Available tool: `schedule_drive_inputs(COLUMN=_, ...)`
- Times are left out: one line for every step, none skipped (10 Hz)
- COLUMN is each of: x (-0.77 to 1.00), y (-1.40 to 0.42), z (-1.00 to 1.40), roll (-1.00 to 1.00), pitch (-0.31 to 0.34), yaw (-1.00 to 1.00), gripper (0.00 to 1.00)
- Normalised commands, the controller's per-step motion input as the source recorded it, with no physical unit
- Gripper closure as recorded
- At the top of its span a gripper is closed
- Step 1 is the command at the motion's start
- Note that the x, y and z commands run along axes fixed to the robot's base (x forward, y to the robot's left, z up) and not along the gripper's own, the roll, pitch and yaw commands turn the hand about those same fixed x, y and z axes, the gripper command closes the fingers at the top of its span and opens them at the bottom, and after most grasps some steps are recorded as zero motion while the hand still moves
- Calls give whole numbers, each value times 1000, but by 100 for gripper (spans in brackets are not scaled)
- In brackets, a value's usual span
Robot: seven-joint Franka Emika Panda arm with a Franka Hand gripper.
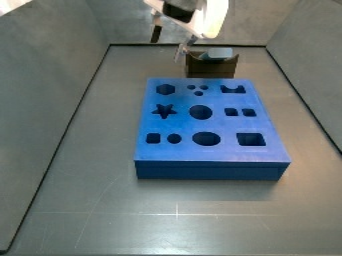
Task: Pick up the square-circle object. Move up. Rotate the square-circle object. Place the square-circle object on the fixture. Regrasp the square-circle object. Move to above the board. Insert the square-circle object.
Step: Regrasp the square-circle object.
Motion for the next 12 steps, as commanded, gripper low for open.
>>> schedule_drive_inputs(x=-55, y=-19, z=9, roll=1000, pitch=-404, yaw=-804, gripper=0)
schedule_drive_inputs(x=-48, y=-15, z=2, roll=1000, pitch=-414, yaw=-794, gripper=0)
schedule_drive_inputs(x=-46, y=-15, z=-2, roll=1000, pitch=-422, yaw=-783, gripper=0)
schedule_drive_inputs(x=-44, y=-14, z=-1, roll=1000, pitch=-428, yaw=-772, gripper=0)
schedule_drive_inputs(x=-48, y=-14, z=2, roll=1000, pitch=-437, yaw=-752, gripper=0)
schedule_drive_inputs(x=-51, y=-11, z=1, roll=1000, pitch=-440, yaw=-746, gripper=0)
schedule_drive_inputs(x=-53, y=-12, z=-3, roll=1000, pitch=-440, yaw=-728, gripper=0)
schedule_drive_inputs(x=-51, y=-9, z=-7, roll=1000, pitch=-437, yaw=-722, gripper=0)
schedule_drive_inputs(x=-46, y=-7, z=-13, roll=1000, pitch=-430, yaw=-710, gripper=0)
schedule_drive_inputs(x=-47, y=-5, z=-11, roll=1000, pitch=-420, yaw=-706, gripper=0)
schedule_drive_inputs(x=-52, y=-4, z=-4, roll=1000, pitch=-393, yaw=-698, gripper=0)
schedule_drive_inputs(x=-49, y=-3, z=2, roll=1000, pitch=-361, yaw=-693, gripper=0)
